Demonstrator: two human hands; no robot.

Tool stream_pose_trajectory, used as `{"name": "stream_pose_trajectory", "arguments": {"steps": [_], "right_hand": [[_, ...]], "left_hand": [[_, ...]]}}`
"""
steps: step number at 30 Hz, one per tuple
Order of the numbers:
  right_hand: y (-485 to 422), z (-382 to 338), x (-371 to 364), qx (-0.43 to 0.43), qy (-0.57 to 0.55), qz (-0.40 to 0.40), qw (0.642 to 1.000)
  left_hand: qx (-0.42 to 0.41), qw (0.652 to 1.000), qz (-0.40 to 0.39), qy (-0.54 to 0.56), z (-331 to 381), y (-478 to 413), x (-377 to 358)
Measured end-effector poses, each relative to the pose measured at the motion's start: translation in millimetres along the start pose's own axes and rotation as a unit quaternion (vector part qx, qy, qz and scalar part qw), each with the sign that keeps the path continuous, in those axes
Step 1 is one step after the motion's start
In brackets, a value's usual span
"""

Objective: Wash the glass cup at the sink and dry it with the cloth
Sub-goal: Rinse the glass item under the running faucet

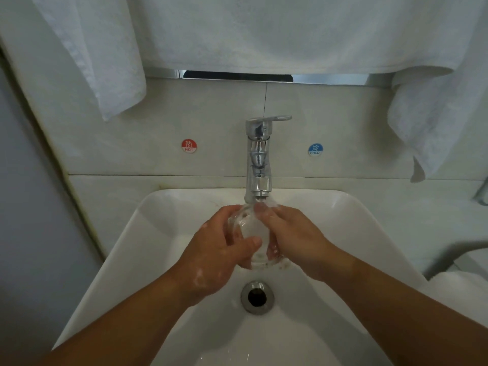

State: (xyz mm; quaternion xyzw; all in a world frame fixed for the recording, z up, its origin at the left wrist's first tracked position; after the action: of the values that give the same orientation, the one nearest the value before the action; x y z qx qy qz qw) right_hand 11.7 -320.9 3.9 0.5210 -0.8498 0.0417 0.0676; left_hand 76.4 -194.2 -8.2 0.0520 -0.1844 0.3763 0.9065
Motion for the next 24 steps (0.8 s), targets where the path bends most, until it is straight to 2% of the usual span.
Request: {"name": "stream_pose_trajectory", "arguments": {"steps": [3,5,8,10,12,13,16,18,20,24], "right_hand": [[3,6,-10,0.003,0.016,-0.014,1.000],[4,2,-14,0.037,0.087,-0.034,0.995],[3,-9,-11,0.069,0.133,-0.019,0.989],[-1,-8,-8,0.060,0.016,-0.005,0.998],[-2,-4,-7,0.042,-0.090,-0.015,0.995],[-1,-4,-8,0.043,-0.079,-0.028,0.996],[0,-1,-13,0.056,0.094,-0.069,0.992],[0,-2,-15,0.075,0.152,-0.077,0.983],[-1,-5,-15,0.096,0.114,-0.068,0.986],[-4,-7,-9,0.074,-0.049,-0.037,0.995]], "left_hand": [[-0.022,0.994,0.004,-0.111,6,2,-2],[-0.034,0.987,0.002,-0.156,9,3,-5],[-0.025,0.988,0.038,-0.145,7,3,-2],[0.008,0.993,0.064,-0.097,0,2,2],[0.021,0.996,0.056,-0.071,-4,0,-1],[0.016,0.995,0.046,-0.085,-5,-1,-2],[-0.008,0.984,0.001,-0.179,-3,-2,-4],[-0.026,0.977,-0.017,-0.209,0,-1,-5],[-0.043,0.974,0.006,-0.221,7,-1,-3],[-0.005,0.990,0.090,-0.108,3,0,9]]}}
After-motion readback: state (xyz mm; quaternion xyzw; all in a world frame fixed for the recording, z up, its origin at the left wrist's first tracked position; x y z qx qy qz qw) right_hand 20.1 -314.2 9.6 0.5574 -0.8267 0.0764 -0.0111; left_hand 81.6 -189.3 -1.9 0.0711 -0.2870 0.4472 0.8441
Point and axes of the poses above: each hand's wrist, its own y-axis away from the middle knuckle, its own x-axis out of the back of the hand, z = x × y, the point moved 9 cm from there along -y, towards the middle knuckle, and after that the axes turned 13 degrees about -y, right-handed, at the moved point
